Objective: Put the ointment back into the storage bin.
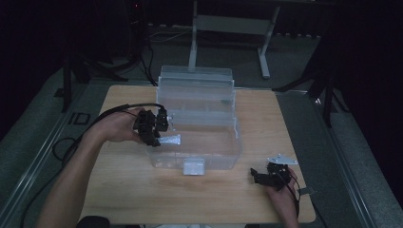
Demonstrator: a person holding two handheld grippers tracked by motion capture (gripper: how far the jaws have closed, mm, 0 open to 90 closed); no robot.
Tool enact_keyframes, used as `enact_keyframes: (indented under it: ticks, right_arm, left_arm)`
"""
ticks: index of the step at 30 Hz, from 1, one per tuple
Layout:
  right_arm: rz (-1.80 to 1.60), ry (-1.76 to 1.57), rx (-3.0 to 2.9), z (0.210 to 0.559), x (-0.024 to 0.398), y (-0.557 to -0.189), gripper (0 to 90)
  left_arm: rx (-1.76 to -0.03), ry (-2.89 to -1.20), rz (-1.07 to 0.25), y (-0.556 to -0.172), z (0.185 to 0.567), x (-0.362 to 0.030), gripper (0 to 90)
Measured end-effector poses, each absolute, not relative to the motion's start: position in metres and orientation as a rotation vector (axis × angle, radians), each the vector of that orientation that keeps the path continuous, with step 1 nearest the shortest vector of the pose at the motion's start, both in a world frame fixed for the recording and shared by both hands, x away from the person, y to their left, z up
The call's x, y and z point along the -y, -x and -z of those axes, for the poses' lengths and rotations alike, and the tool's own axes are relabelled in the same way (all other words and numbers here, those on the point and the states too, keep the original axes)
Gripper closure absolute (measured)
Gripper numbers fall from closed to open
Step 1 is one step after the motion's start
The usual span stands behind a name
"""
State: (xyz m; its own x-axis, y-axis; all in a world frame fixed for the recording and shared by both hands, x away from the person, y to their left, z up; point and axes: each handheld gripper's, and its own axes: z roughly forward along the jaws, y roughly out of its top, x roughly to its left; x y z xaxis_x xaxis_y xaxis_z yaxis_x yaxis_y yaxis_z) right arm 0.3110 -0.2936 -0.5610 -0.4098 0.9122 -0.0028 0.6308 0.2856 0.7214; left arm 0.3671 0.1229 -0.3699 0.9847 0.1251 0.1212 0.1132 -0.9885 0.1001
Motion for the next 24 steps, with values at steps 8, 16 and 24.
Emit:
enact_keyframes:
  ticks: [8,16,24]
  right_arm:
    - [-0.912,-1.384,-2.145,0.5610,0.2936,-0.3110,12.9]
    - [-0.912,-1.384,-2.145,0.5610,0.2936,-0.3110,12.9]
    - [-0.912,-1.384,-2.145,0.5610,0.2936,-0.3110,12.9]
  left_arm:
    - [-0.191,-3.041,-0.188,-0.3697,0.3717,-0.1225,70.6]
    - [-0.193,-3.043,-0.178,-0.3732,0.3726,-0.1222,70.6]
    - [-0.186,-3.055,-0.173,-0.3752,0.3772,-0.1186,70.6]
